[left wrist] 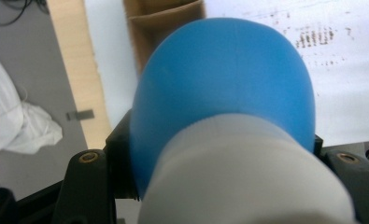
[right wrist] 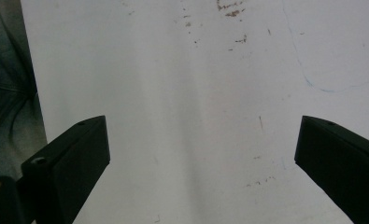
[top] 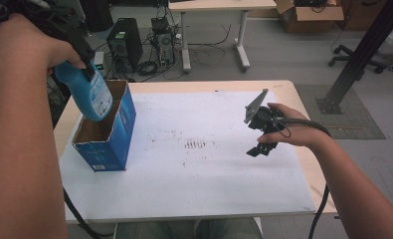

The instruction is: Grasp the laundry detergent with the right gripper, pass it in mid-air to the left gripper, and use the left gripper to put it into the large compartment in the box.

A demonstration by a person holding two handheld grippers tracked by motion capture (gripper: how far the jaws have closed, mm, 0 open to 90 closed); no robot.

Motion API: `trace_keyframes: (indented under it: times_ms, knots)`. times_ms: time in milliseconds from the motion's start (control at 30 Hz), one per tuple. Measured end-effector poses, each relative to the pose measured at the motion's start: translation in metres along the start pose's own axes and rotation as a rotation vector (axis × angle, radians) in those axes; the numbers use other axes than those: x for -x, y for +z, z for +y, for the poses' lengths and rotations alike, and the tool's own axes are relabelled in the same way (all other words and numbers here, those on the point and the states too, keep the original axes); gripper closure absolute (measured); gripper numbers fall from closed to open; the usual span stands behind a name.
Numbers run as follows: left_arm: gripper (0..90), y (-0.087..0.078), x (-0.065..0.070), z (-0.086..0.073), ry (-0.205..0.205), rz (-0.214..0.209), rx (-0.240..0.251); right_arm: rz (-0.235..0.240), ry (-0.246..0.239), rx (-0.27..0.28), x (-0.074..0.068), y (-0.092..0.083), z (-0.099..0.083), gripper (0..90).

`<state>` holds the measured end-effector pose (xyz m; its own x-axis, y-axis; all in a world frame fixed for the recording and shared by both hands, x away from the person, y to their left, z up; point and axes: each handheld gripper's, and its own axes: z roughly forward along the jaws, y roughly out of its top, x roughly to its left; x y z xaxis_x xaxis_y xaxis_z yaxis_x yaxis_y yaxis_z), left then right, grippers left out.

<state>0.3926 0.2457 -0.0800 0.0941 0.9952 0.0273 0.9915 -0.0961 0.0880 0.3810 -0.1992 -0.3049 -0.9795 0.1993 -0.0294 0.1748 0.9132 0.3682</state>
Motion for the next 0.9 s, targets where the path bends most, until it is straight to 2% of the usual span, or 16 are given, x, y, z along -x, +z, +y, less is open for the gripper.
trace_keyframes:
  times_ms: [167, 500, 900]
  knots:
    - [38.7, -0.001, -0.009, 0.002, -0.053, 0.013, -0.029, 0.006, 0.001, -0.007, 0.001, 0.0, 0.001, 3.5]
    - [38.7, 0.004, -0.021, 0.007, -0.102, -0.004, -0.059, 0.02, 0.01, -0.028, 0.003, 0.001, -0.001, 3.6]
    - [38.7, 0.026, -0.026, 0.015, -0.101, -0.014, -0.079, 0.029, 0.01, -0.03, 0.003, 0.005, 0.001, 3.6]
